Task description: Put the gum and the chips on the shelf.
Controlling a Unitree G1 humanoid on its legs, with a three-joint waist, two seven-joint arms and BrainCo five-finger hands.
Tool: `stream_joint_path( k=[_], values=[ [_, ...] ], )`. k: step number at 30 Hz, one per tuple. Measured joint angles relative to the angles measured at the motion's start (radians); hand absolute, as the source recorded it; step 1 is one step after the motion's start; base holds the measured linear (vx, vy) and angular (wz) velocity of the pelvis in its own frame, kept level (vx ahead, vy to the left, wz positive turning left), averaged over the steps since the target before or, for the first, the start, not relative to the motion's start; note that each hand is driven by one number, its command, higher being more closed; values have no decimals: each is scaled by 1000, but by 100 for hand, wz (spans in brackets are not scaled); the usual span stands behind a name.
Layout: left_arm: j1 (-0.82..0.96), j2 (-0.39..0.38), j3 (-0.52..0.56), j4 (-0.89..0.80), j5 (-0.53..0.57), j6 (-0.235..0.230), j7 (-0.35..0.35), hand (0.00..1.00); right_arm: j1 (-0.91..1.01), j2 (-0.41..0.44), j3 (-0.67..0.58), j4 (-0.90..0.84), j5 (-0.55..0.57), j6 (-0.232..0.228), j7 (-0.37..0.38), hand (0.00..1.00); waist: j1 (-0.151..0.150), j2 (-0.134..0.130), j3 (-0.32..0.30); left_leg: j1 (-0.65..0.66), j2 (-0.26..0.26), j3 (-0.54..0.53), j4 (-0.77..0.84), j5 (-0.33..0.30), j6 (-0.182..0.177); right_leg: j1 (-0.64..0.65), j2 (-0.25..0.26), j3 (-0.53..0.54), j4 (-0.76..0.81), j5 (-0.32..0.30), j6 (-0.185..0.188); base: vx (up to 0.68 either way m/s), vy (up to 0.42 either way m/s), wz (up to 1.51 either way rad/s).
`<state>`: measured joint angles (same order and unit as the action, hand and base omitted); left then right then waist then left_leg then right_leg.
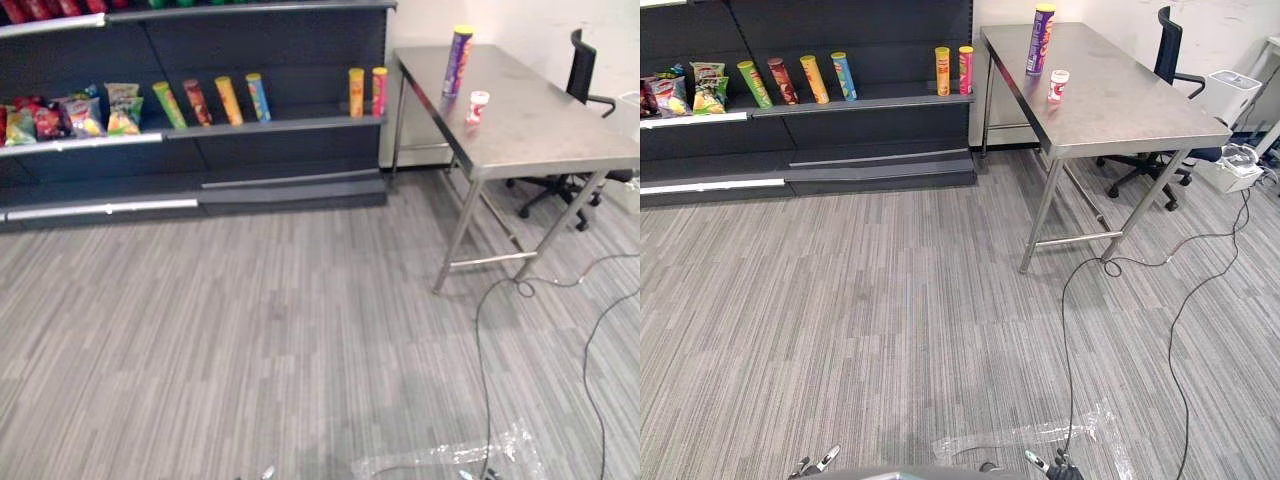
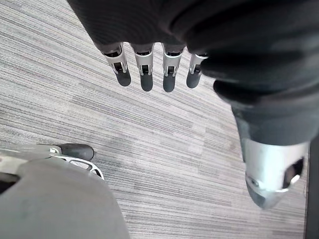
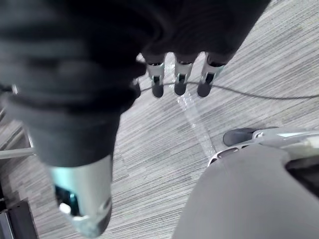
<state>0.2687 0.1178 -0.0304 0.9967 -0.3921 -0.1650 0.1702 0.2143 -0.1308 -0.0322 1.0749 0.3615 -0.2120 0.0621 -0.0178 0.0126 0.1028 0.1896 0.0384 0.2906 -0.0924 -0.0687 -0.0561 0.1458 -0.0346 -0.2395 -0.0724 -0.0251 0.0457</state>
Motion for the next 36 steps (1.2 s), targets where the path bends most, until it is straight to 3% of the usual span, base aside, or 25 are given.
stream_joint_path(
  k=[3,7,14,19,26,30,36],
  values=[
    [0,1,0,0,0,0,-3,0,1,5,0,-3,-10,-45,15,0,0,-2,3,6,0,2,0,-2,-3,4,0,2,1,-4,6,-28,-21,-2],
    [0,2,-1,-1,0,-1,-9,0,-3,5,0,-8,-7,-57,52,0,0,-2,5,6,3,2,0,-2,-2,1,1,2,1,-5,7,-81,-43,1],
    [6,2,-9,-1,-39,1,-20,0,7,11,3,-9,-12,-119,18,0,0,-10,13,6,4,3,-7,3,6,0,3,1,-2,-5,6,-73,-35,-1],
    [6,5,-9,-1,-46,15,-29,0,3,6,2,-8,-9,-74,57,0,0,-13,12,7,3,0,-8,3,6,11,3,-6,-14,-2,2,-8,-20,3],
    [6,10,-9,1,-61,22,-52,0,-5,6,3,-3,-8,-40,57,0,-1,-15,10,8,3,-3,-6,2,4,21,6,-14,-30,-2,2,8,-21,3],
    [6,12,-13,1,-65,23,-54,0,-6,7,9,1,-9,-68,33,0,-2,-15,9,8,4,-1,-3,2,4,21,7,-14,-31,-2,2,-4,-18,1],
    [6,15,-23,1,-75,24,-47,0,-3,12,33,-6,-57,-137,-70,0,-4,-15,10,14,5,1,-3,1,2,26,8,-11,-31,0,-1,-48,-26,-1]
  ],
)
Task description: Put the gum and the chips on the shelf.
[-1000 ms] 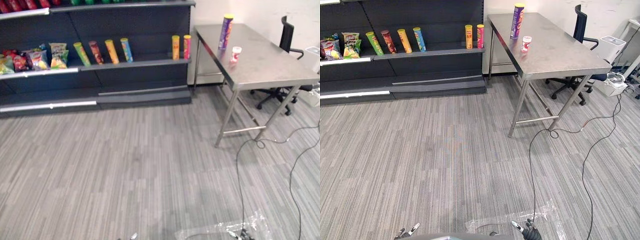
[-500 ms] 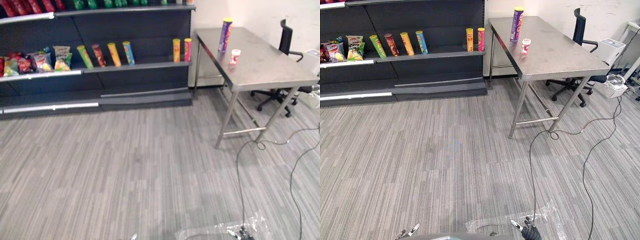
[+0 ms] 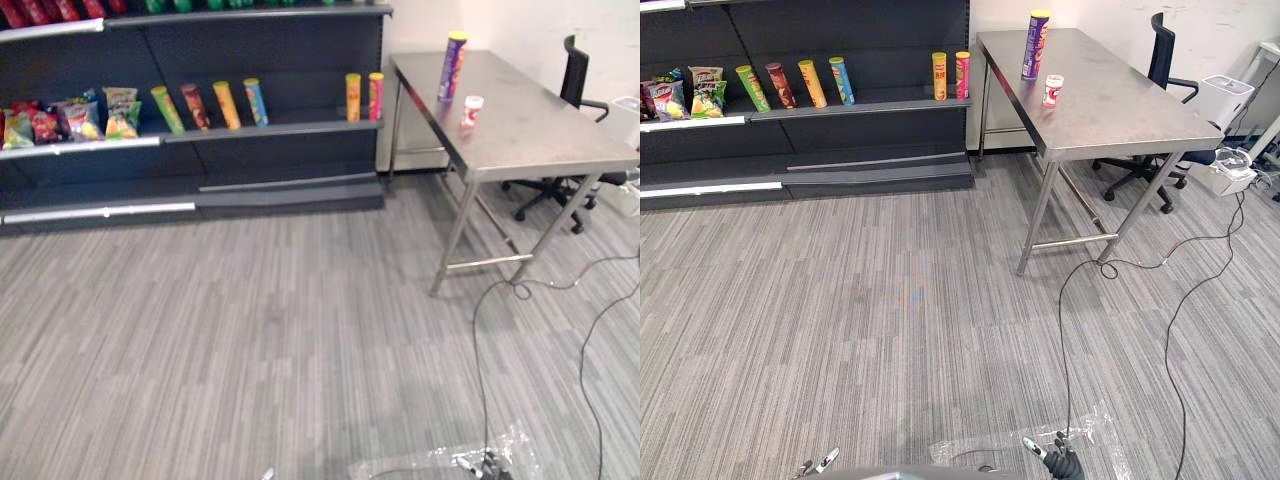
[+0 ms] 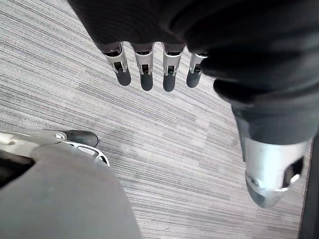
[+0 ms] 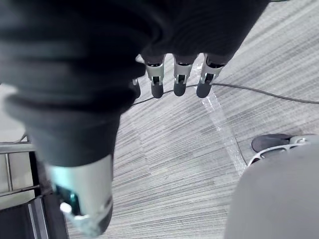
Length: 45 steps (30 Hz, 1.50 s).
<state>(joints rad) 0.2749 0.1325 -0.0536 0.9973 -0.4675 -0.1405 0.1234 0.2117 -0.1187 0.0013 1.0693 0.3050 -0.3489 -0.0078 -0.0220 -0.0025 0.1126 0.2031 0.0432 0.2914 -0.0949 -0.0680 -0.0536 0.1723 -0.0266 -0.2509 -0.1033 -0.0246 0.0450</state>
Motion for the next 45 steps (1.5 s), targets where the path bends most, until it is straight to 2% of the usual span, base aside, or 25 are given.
stream_joint_path(
  k=[5,6,8,10,12,15,17,18,19,21,22,23,25,27,29,31,32,33,34,36,38,41,43,44,45],
  values=[
    [1,-1,1,0,-31,10,-1,0,2,0,4,-6,-21,-8,-27,0,0,-3,3,6,9,8,4,-5,-6,3,6,7,12,-5,-6,-58,-35,-5],
    [0,1,3,-3,-48,17,-2,0,2,-2,4,-9,-21,-1,-27,0,-1,-5,5,-25,20,12,64,-33,-13,-14,5,10,39,-18,-17,-38,-60,-8],
    [1,2,20,-10,-72,21,-2,0,6,-3,4,-25,-21,6,-25,0,4,-1,12,-113,60,30,263,-104,-49,-41,3,18,80,-60,-35,-29,-72,-6],
    [2,7,44,-51,-90,22,-18,0,9,-3,4,-38,-19,21,12,0,10,-18,53,-266,138,55,628,-97,-73,-34,0,28,112,-79,-47,-28,-97,-7],
    [6,-3,62,-59,-126,24,-23,0,15,-9,3,-39,-19,33,28,0,28,-8,83,-335,183,47,778,-103,-77,-12,1,41,126,-93,-54,29,-13,-19],
    [29,-19,74,-56,-158,18,-70,0,26,-19,-15,-41,-11,45,47,0,28,-5,86,-351,178,49,647,-130,-69,14,-32,61,125,-105,-40,133,95,-17],
    [37,-24,82,-51,-159,18,-98,0,24,-20,-35,-42,-10,44,56,0,27,-1,90,-357,152,19,464,-81,-70,21,-62,71,126,-115,-24,155,143,-12],
    [40,-30,82,-50,-159,17,-106,0,27,-20,-35,-42,-10,44,62,0,27,5,92,-356,138,-14,336,-20,-81,31,-79,75,127,-126,-8,221,241,-4],
    [47,-40,83,-50,-159,13,-110,0,26,-22,-36,-42,-11,39,71,0,28,20,97,-358,143,-53,235,30,-90,46,-84,84,126,-137,8,265,309,-10],
    [55,-60,83,-48,-159,13,-105,0,24,-37,-35,-41,-11,32,83,0,29,48,107,-367,172,-88,202,45,-93,75,-83,103,126,-162,44,292,379,-34],
    [65,-64,90,-41,-159,14,-105,0,25,-33,-35,-40,-11,29,82,0,29,43,105,-362,181,-77,247,103,-80,96,-103,125,133,-187,73,326,377,-53],
    [77,-64,92,-41,-159,13,-104,0,25,-31,-35,-40,-12,30,82,0,39,45,100,-356,164,-65,266,110,-69,99,-124,138,143,-198,75,355,321,-56],
    [65,-23,94,-42,-157,12,-95,0,22,3,-34,-40,-23,29,80,0,42,-26,79,-359,104,-29,315,53,-20,84,-198,150,197,-199,80,398,270,-27],
    [40,-9,96,-38,-155,13,-96,0,22,20,-36,-34,-30,25,69,0,39,-43,72,-354,71,-23,334,17,-1,55,-231,150,265,-168,96,324,254,5],
    [30,-10,97,-25,-144,13,-94,0,28,19,-40,-33,-30,17,52,0,40,-40,67,-312,41,-6,322,-17,17,-6,-263,151,426,-126,96,288,261,-1],
    [29,-4,97,-16,-138,19,-100,0,33,21,-44,-38,-30,17,42,0,38,-45,59,-248,11,0,268,-29,33,-87,-312,137,630,-52,85,257,196,7],
    [32,-2,96,-16,-137,19,-104,0,36,22,-43,-46,-30,17,40,0,35,-49,56,-203,-15,-2,234,-38,46,-131,-352,120,742,31,78,363,215,12],
    [34,-2,94,-15,-137,18,-106,0,43,20,-44,-50,-30,15,40,0,33,-39,55,-161,-28,-4,209,-50,67,-179,-375,120,861,62,66,371,188,10],
    [37,-1,93,-17,-138,18,-104,0,45,18,-44,-57,-29,15,39,0,29,-40,53,-137,-30,-7,201,-62,90,-216,-373,103,939,-8,61,251,98,4],
    [39,-2,86,-17,-139,19,-91,0,47,18,-37,-83,-26,13,38,0,20,-33,54,-85,-20,-14,180,-73,98,-270,-342,26,1002,-146,50,347,60,5],
    [33,-2,66,-20,-139,19,-80,0,47,14,-35,-91,-18,11,35,0,5,-17,55,-46,10,-20,161,-87,84,-318,-271,-63,933,-209,20,339,-1,12],
    [3,-6,58,-21,-138,32,-47,0,58,10,-34,-119,-17,-5,13,0,-5,-1,60,-6,64,-37,149,-120,48,-413,-165,-97,679,-199,23,325,-107,21],
    [-16,-2,60,-22,-115,40,-40,0,65,15,-33,-121,-16,-23,0,0,-7,-1,60,2,83,-69,146,-153,17,-440,-124,-45,347,-61,42,408,-222,48],
    [-17,-1,63,-23,-99,42,-36,0,71,19,-32,-120,-16,-26,-8,0,-7,-9,62,29,73,-93,132,-174,-10,-441,-134,17,198,10,87,440,-260,53],
    [-17,1,64,-24,-99,42,-34,0,73,20,-31,-121,-17,-26,-9,0,-7,-13,63,36,68,-99,130,-181,-19,-439,-140,28,185,8,95,487,-296,62]
  ],
)
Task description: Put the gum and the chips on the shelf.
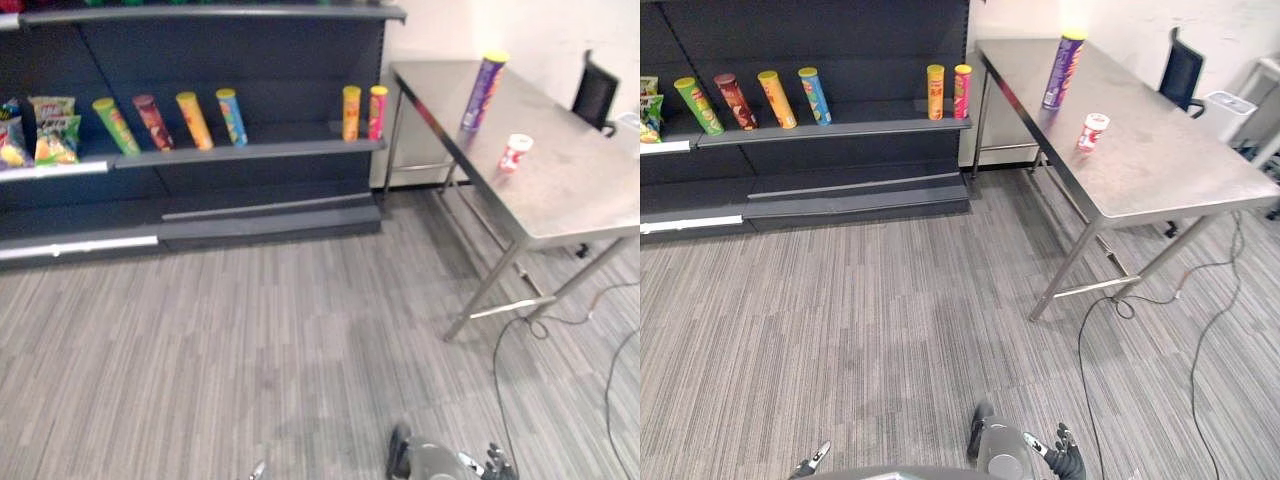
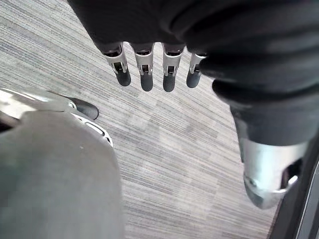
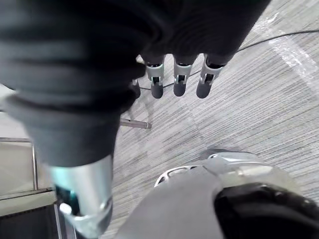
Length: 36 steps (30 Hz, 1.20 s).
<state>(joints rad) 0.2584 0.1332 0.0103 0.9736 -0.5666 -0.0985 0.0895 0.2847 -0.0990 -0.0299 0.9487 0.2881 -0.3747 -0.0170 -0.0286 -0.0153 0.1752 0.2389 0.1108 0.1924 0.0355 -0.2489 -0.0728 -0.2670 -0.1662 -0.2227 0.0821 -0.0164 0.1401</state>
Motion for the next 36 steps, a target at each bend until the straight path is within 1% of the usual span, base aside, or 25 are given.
stream_joint_path(
  k=[1,2,3,4,6,7,8,9,10,11,12,13,14,16,17,18,21,23,26,28,30,33,34,35,36],
  values=[
    [-1,-15,5,5,5,8,13,0,3,-12,-4,0,-3,6,-18,0,-6,19,12,46,20,-23,0,-21,-30,13,5,10,50,103,-20,504,-290,48],
    [0,-40,5,4,16,14,15,0,-2,-33,-5,0,-3,10,-29,0,-6,56,6,56,42,-33,3,-12,-30,14,22,7,87,102,-24,508,-281,49],
    [1,-54,7,4,26,14,17,0,-8,-46,-4,0,-4,19,-35,0,-5,75,6,62,55,-41,4,1,-28,19,33,3,105,92,-41,486,-264,31],
    [0,-68,11,4,37,14,21,0,-23,-57,-6,-1,-4,36,-46,0,-3,93,6,66,76,-38,22,29,-30,29,47,-14,123,65,-81,461,-266,22],
    [-2,-71,28,3,40,15,28,0,-35,-57,-4,-2,-5,49,-60,0,5,91,6,56,92,-36,80,72,-40,50,64,-25,135,27,-99,430,-248,6],
    [1,-72,41,5,39,18,35,0,-44,-53,-4,1,-6,64,-66,0,6,92,1,32,103,-37,168,95,-69,75,71,-26,133,6,-105,345,-197,-13],
    [4,-72,54,6,35,23,37,0,-47,-57,-4,4,-15,77,-67,0,5,81,1,-35,127,-39,342,117,-100,106,82,-26,116,-7,-108,324,-167,-16],
    [3,-71,58,5,28,24,34,0,-49,-59,-3,3,-15,83,-67,0,6,84,3,-78,144,-41,440,145,-107,127,89,-26,106,-10,-112,374,-143,-19],
    [3,-76,63,6,-9,35,18,0,-49,-63,0,4,-16,88,-65,0,7,91,3,-163,184,-48,626,251,-120,174,113,-27,74,-16,-122,401,-78,-23],
    [7,-78,75,12,-58,44,1,0,-48,-61,5,6,-17,88,-63,0,11,80,10,-224,224,-51,770,379,-126,238,131,-12,22,-22,-132,336,-58,-23],
    [7,-77,80,16,-83,44,-8,0,-51,-60,8,6,-21,89,-63,0,12,81,10,-256,241,-47,845,353,-126,266,136,-11,1,-23,-136,340,-30,-20],
    [10,-77,84,17,-119,45,-29,0,-55,-61,7,10,-27,91,-63,0,13,82,11,-321,259,-25,948,227,-108,309,138,-8,-18,-29,-152,265,-37,-11],
    [12,-78,84,13,-133,45,-38,0,-49,-59,6,10,-27,92,-63,0,14,78,12,-343,259,2,960,186,-96,330,135,-4,-30,-30,-158,379,-33,-20],
    [11,-78,78,6,-171,45,-65,0,-57,-53,-3,10,-28,90,-59,0,35,73,14,-369,237,115,784,85,-63,394,106,13,-52,-41,-146,286,35,-32],
    [12,-75,75,6,-177,44,-68,0,-59,-51,-5,10,-32,87,-59,0,33,70,13,-371,220,130,699,80,-63,402,96,15,-49,-44,-133,348,135,-24],
    [12,-72,72,6,-177,44,-73,0,-58,-43,-15,10,-36,79,-53,0,31,67,11,-355,154,124,375,111,-69,423,68,21,-43,-62,-107,293,151,-10],
    [12,-74,66,6,-175,45,-72,0,-53,-41,-40,10,-37,77,-44,0,29,76,13,-350,105,57,53,208,-70,441,52,34,-44,-96,-65,267,218,-9],
    [12,-70,66,1,-176,46,-75,0,-51,-35,-41,15,-49,75,-47,0,34,78,15,-350,88,38,73,266,-66,471,43,54,-52,-125,-41,289,267,-15],
    [5,-19,66,-7,-177,55,-74,0,-68,6,-17,15,-74,65,-49,0,33,-6,18,-340,25,57,126,230,-15,481,-25,100,-19,-158,-36,303,183,-11],
    [4,-13,63,-7,-173,58,-71,0,-83,16,-7,21,-83,64,-59,0,34,-25,11,-310,-3,74,122,206,-3,479,-56,122,18,-160,-21,217,107,-14],
    [2,-10,42,-7,-159,66,-65,0,-86,18,-20,19,-86,64,-68,0,31,-18,6,-274,-20,85,114,186,1,467,-72,126,83,-155,-15,202,100,-19],
    [-1,-12,28,10,-134,75,-65,0,-85,15,-44,-1,-83,63,-69,0,29,-4,-4,-201,-40,123,34,183,5,297,-109,135,423,-138,-30,188,113,-32],
    [-1,-6,27,11,-114,75,-68,0,-84,13,-43,-7,-81,64,-69,0,29,-18,0,-160,-51,136,1,180,9,220,-142,129,578,-90,-29,217,81,-30],
    [0,-2,26,13,-90,75,-66,0,-79,6,-43,-10,-72,63,-70,0,18,-3,-2,-114,-54,151,-21,173,21,182,-172,102,688,-59,-44,195,43,-31],
    [2,-2,26,13,-82,74,-63,0,-78,7,-42,-11,-69,63,-71,0,14,-5,-4,-95,-51,156,-25,168,32,174,-184,74,711,-85,-53,209,7,-38]
  ],
)
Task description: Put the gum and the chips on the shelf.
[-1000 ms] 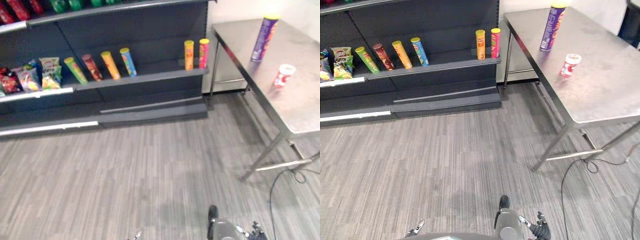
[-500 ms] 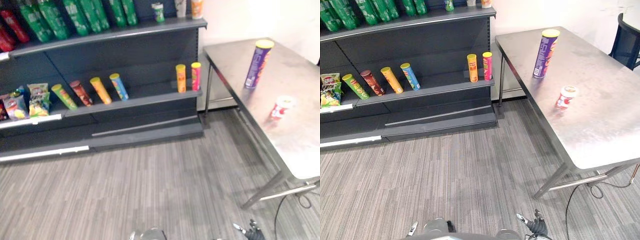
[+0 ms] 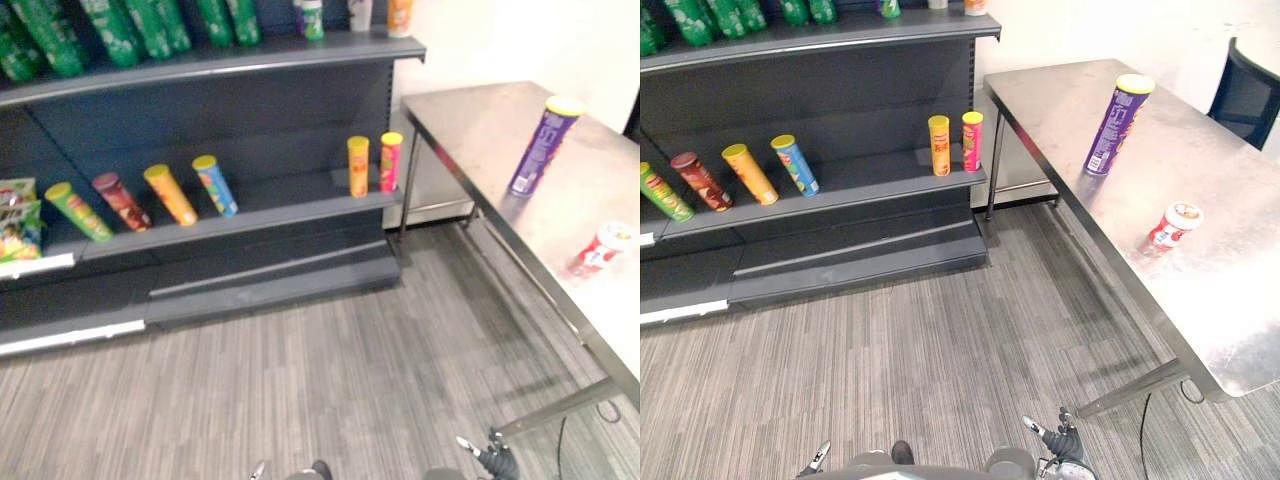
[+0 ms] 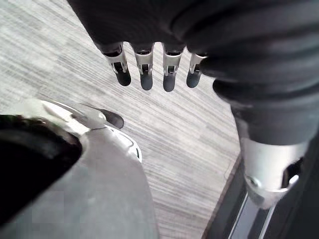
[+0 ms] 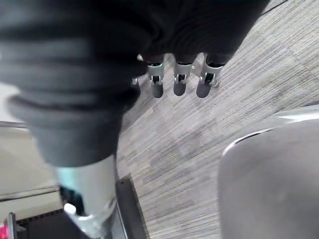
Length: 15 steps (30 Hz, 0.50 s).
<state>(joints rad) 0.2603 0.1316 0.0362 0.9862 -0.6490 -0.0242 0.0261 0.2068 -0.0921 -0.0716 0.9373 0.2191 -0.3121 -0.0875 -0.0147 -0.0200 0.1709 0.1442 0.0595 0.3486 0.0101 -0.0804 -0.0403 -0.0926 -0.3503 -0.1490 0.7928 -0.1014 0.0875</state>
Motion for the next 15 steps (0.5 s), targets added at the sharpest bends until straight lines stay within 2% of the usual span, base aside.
stream_joint_path(
  k=[1,2,3,4,5,6,7,10,14,15],
  values=[
    [1,1,0,2,1,0,6,0,-3,-2,5,-4,2,-2,2,0,-4,-1,0,36,14,28,-10,-3,6,-14,-14,-84,8,-74,-11,173,-9,-38],
    [1,1,0,4,3,1,10,0,-4,-2,11,-7,7,-5,4,0,-6,1,1,49,24,43,-9,0,-2,-23,-14,-137,-2,-105,-14,221,-44,-59],
    [0,-1,1,8,3,6,16,0,-5,-3,20,-20,20,-12,6,0,-7,7,2,71,48,75,-5,-8,-15,-38,-1,-248,-65,-123,-30,247,-81,-77],
    [1,2,2,7,2,8,17,0,-8,2,39,-32,21,-23,9,0,-3,-1,1,89,58,114,-7,-9,-30,-44,27,-352,-223,-71,-27,252,-89,-90],
    [3,11,7,3,2,9,17,0,-8,10,45,-42,21,-25,11,0,1,-18,-2,94,48,133,-9,-10,-36,-46,44,-398,-319,-8,-55,275,-109,-114],
    [-6,6,11,8,3,15,19,0,-14,13,52,-53,18,-27,16,0,5,-5,-2,107,62,165,-15,-17,-52,-16,85,-442,-387,-22,-102,235,-120,-103],
    [-5,-7,9,10,10,17,17,0,-18,14,53,-66,21,-34,26,0,-6,24,1,105,84,191,-21,-18,-58,-17,122,-445,-428,-12,-110,217,-113,-88],
    [-8,-31,9,10,25,15,18,0,-30,5,47,-59,21,-43,36,0,-9,46,13,124,106,228,-39,-20,-74,-11,177,-439,-479,-5,-121,148,-56,-38],
    [-7,-36,12,8,25,5,10,0,-29,-9,78,-57,16,-38,52,0,-7,46,13,143,134,261,-38,-43,-114,31,231,-433,-567,16,-109,-52,11,-16],
    [-6,-41,12,7,25,3,9,0,-29,-9,81,-58,17,-38,52,0,-8,46,12,139,137,269,-34,-47,-114,39,240,-433,-600,29,-103,-125,52,-14]
  ],
)
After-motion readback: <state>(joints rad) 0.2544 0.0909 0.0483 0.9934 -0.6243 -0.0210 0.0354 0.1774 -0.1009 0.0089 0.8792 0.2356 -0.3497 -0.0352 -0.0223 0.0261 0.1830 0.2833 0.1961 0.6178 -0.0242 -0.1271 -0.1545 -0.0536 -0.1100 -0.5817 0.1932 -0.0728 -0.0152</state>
